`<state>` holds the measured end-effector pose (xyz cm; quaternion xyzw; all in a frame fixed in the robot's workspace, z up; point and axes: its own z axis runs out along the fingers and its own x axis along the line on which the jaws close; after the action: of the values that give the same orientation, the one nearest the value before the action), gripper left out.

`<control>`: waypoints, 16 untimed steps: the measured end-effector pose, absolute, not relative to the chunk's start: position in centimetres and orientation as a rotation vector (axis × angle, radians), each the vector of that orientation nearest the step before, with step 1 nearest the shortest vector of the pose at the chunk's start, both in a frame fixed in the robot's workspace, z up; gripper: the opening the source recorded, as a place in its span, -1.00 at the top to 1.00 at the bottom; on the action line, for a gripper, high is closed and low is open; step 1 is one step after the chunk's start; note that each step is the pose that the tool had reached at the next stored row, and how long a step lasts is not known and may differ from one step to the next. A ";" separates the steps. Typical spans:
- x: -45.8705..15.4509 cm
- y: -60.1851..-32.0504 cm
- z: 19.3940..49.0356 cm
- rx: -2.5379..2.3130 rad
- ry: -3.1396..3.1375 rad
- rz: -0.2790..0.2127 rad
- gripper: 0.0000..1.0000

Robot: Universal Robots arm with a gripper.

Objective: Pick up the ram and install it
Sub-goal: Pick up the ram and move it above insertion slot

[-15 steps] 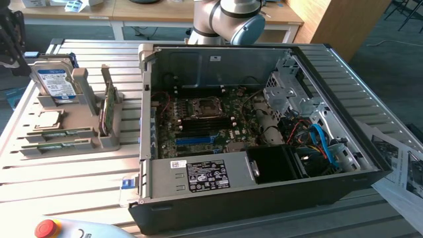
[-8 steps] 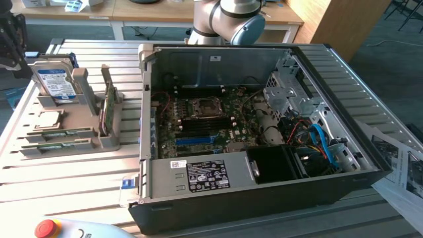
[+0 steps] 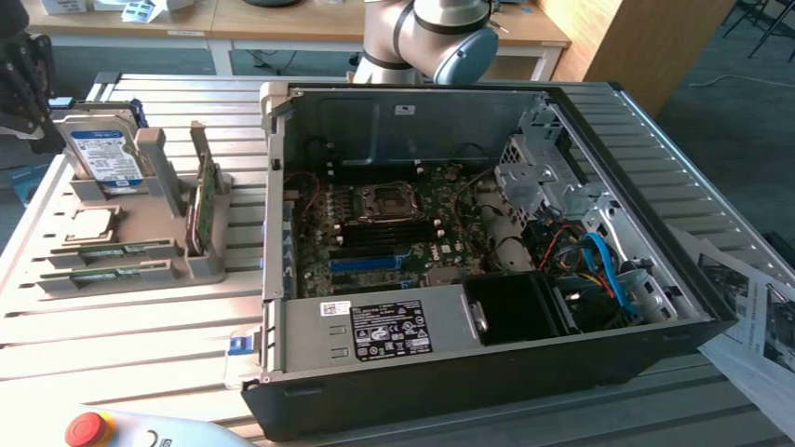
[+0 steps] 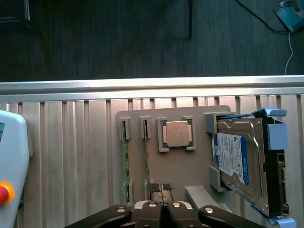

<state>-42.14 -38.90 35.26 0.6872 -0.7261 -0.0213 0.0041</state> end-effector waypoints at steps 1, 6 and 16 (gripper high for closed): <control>-42.1 -38.9 35.1 2.153 -2.275 -0.067 0.79; -42.1 -38.9 34.5 2.153 -2.275 -0.067 0.79; -42.2 -38.9 32.8 2.153 -2.275 -0.067 0.79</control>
<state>-42.15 -38.89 32.81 0.6872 -0.7261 -0.0213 0.0041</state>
